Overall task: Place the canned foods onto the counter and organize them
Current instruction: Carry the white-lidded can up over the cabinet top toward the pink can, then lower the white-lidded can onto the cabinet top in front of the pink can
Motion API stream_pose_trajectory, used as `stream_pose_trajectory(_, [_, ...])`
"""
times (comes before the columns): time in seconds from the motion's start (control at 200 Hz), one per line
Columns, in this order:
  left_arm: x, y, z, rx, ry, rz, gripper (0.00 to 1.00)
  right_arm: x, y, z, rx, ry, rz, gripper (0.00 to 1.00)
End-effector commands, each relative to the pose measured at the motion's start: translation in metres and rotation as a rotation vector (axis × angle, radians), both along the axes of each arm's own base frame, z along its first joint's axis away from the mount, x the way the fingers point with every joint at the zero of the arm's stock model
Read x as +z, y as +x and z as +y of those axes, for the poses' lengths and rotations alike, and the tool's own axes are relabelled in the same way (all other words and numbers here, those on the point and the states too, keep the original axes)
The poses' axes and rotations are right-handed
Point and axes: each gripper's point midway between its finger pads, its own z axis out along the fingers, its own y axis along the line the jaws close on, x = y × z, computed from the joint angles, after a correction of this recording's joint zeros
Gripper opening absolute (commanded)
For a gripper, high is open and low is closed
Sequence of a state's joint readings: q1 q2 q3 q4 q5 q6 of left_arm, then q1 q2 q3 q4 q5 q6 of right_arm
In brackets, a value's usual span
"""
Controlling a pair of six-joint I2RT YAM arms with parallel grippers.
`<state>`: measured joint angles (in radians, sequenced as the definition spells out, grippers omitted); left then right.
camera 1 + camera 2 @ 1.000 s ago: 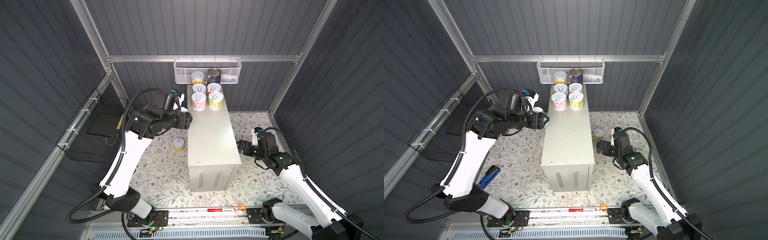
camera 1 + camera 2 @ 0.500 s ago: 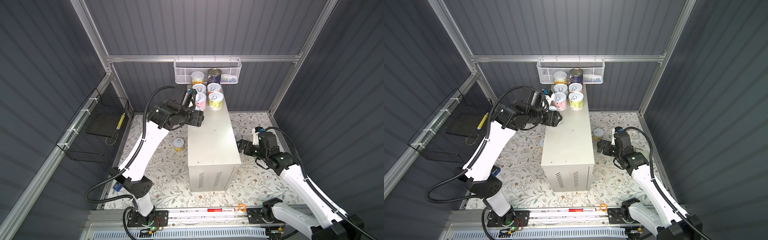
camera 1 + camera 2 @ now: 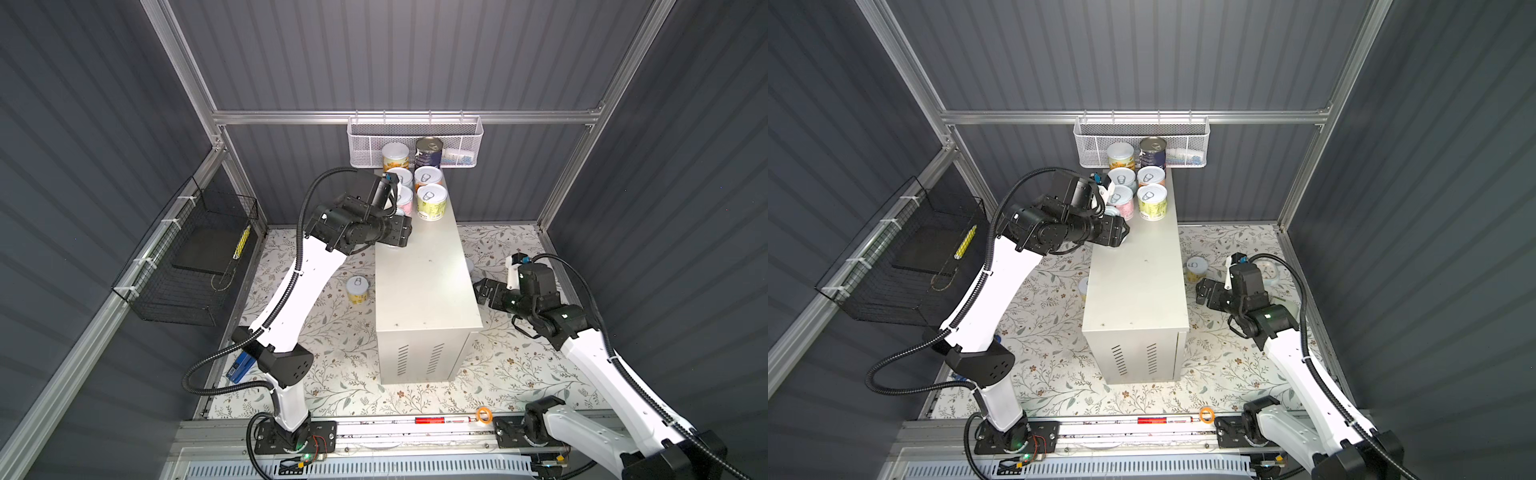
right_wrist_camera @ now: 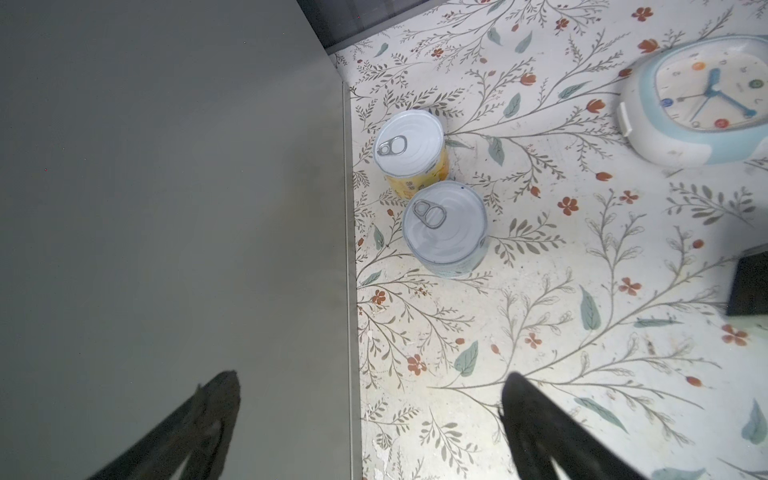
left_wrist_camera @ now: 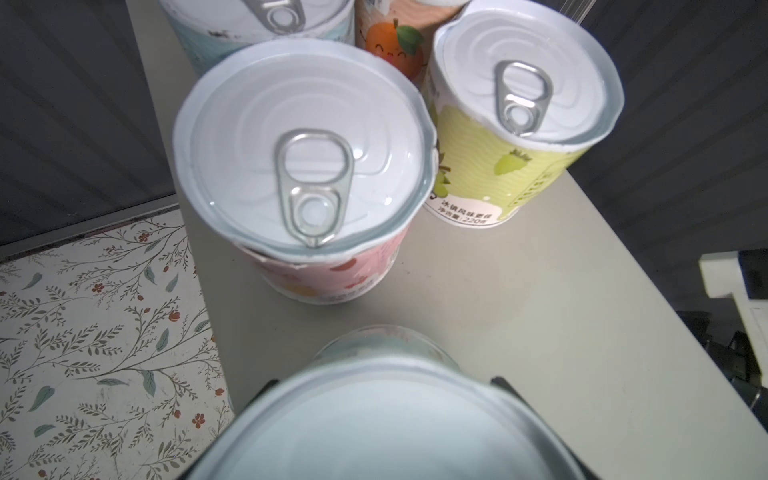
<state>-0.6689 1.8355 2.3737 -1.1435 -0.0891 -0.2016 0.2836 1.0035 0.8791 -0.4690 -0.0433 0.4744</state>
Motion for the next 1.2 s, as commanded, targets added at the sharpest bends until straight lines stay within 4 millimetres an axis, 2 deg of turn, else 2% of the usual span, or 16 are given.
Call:
stream_pose_trajectory(0.0, [0.003,0.001,-0.004,-0.008,0.000,-0.011,0.40,0.007,0.004,0.001,0.010,0.002,-0.024,0.99])
stream_pose_trajectory(0.13, [0.000,0.003,-0.006,-0.011,0.001,-0.009,0.54,0.005,0.005,0.000,0.009,0.003,-0.021,0.99])
stream_pose_trajectory(0.32, [0.004,0.003,-0.006,-0.014,-0.004,-0.023,0.65,0.007,0.004,0.000,0.006,0.007,-0.023,0.99])
stream_pose_trajectory(0.725, [0.008,0.003,-0.005,-0.009,-0.011,-0.044,0.73,0.008,0.006,0.001,0.009,0.017,-0.023,0.99])
stream_pose_trajectory(0.981, [0.006,0.005,-0.006,-0.012,-0.006,-0.044,0.82,0.008,0.006,0.003,0.012,0.024,-0.023,0.99])
stream_pose_trajectory(1.196, [0.015,0.006,-0.005,-0.009,-0.014,-0.073,0.86,0.010,0.006,0.002,0.010,0.025,-0.030,0.99])
